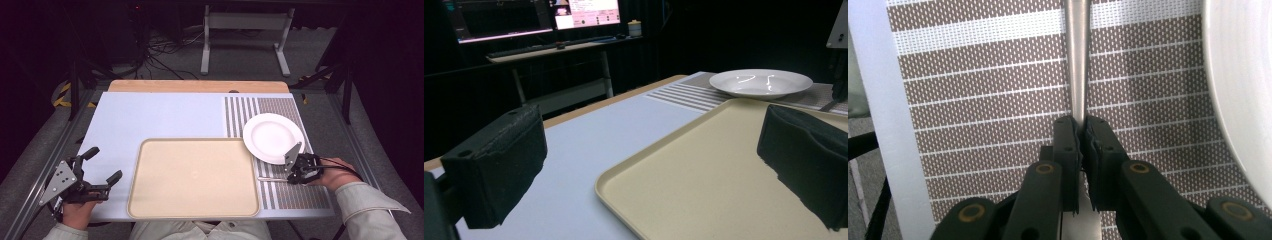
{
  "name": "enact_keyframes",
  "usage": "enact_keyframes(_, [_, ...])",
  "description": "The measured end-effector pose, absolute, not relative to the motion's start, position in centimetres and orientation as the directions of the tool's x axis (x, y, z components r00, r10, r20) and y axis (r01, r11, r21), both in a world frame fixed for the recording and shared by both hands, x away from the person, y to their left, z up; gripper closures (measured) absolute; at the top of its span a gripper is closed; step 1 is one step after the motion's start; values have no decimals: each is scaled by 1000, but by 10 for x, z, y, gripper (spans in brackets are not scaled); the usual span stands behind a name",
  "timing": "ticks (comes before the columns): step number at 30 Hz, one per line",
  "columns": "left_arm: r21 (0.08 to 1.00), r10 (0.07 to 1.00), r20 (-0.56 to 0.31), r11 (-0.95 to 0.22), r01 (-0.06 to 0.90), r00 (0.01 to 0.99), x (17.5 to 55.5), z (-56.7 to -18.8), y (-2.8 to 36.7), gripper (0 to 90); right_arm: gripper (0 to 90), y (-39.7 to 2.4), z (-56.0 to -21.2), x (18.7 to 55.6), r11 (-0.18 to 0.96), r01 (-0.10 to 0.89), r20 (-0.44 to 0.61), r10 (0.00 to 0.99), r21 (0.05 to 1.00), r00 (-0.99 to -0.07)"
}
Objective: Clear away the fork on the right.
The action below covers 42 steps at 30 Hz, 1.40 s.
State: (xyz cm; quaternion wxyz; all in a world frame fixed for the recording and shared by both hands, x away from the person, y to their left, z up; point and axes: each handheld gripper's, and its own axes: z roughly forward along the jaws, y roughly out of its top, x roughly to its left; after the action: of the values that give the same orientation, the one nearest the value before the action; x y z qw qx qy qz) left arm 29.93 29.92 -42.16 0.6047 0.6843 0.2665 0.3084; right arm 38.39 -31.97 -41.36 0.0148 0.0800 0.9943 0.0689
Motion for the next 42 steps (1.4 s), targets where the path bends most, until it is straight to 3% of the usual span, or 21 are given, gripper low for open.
enact_keyframes(17, [992, 736, 98, -127, -7, 670, 300, -422, 299, 3, 863, -323, -407, 383, 975, 121, -38, 130, 186, -991])
enact_keyframes(42, [993, 734, 91, -119, -3, 673, 301, -422, 300, 5, 863, -306, -342, 383, 953, 37, -165, 91, 302, -982])
